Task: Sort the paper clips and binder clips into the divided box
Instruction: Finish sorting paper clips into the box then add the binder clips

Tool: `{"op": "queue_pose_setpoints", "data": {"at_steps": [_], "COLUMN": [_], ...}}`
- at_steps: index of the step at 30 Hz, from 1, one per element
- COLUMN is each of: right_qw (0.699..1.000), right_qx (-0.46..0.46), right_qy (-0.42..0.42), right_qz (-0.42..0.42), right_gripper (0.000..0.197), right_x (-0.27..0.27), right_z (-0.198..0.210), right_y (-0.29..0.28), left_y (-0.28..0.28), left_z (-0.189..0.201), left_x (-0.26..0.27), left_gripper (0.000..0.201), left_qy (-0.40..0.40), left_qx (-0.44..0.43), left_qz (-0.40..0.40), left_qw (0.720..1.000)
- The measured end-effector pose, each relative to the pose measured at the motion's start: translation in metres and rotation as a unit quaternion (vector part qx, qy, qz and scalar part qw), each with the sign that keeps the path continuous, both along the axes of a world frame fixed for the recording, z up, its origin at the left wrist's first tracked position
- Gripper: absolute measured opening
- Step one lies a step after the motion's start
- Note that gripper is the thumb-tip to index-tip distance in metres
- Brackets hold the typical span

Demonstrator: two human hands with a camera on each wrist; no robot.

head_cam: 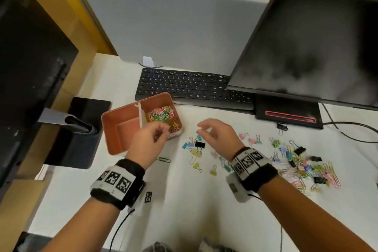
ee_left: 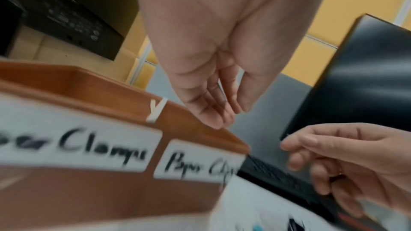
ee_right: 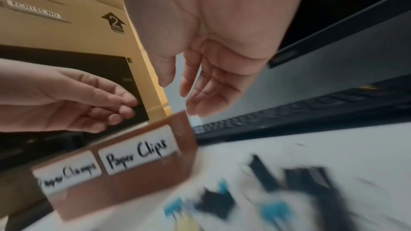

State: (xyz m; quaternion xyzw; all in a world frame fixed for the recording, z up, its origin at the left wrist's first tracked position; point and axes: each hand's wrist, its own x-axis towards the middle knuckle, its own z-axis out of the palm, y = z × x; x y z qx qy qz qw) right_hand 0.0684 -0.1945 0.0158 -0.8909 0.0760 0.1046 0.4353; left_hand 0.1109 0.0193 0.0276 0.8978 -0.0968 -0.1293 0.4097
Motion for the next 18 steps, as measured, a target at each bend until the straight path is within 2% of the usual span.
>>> {"op": "queue_pose_setpoints", "data": {"at_steps": [2, 5, 8, 10, 13, 15, 18], "right_qw": [0.999, 0.991, 0.982, 0.972, 0.955, 0.955, 0.967], "right_qx": [-0.034, -0.102, -0.147, -0.183, -0.232, -0.228, -0.178], "right_qy": [0.035, 0.083, 0.107, 0.127, 0.155, 0.161, 0.146], "right_qz": [-0.006, -0.004, -0.043, -0.076, -0.101, -0.104, -0.107], "right_gripper": [0.025, 0.030, 0.040, 0.058, 0.079, 0.081, 0.074], "right_x": [-0.033, -0.082, -0.124, -0.147, -0.173, -0.182, -0.185], "right_z": [-0.014, -0.033, -0.044, -0.050, -0.059, -0.064, -0.068], "right_y": [-0.027, -0.065, -0.093, -0.107, -0.122, -0.129, -0.131], "left_y": [0.000, 0.007, 0.015, 0.017, 0.014, 0.009, 0.001], "left_z": [-0.021, -0.059, -0.087, -0.098, -0.104, -0.104, -0.100], "left_x": [-0.019, -0.038, -0.048, -0.054, -0.060, -0.064, -0.065], "left_gripper": [0.010, 0.020, 0.032, 0.035, 0.031, 0.027, 0.017], "left_qy": [0.000, -0.013, -0.005, 0.003, 0.008, 0.007, -0.005], "left_qx": [0.032, 0.124, 0.186, 0.209, 0.173, 0.130, 0.117], "left_qz": [-0.047, -0.105, -0.083, -0.056, -0.022, -0.012, -0.014], "left_qw": [0.998, 0.987, 0.979, 0.976, 0.985, 0.991, 0.993]}}
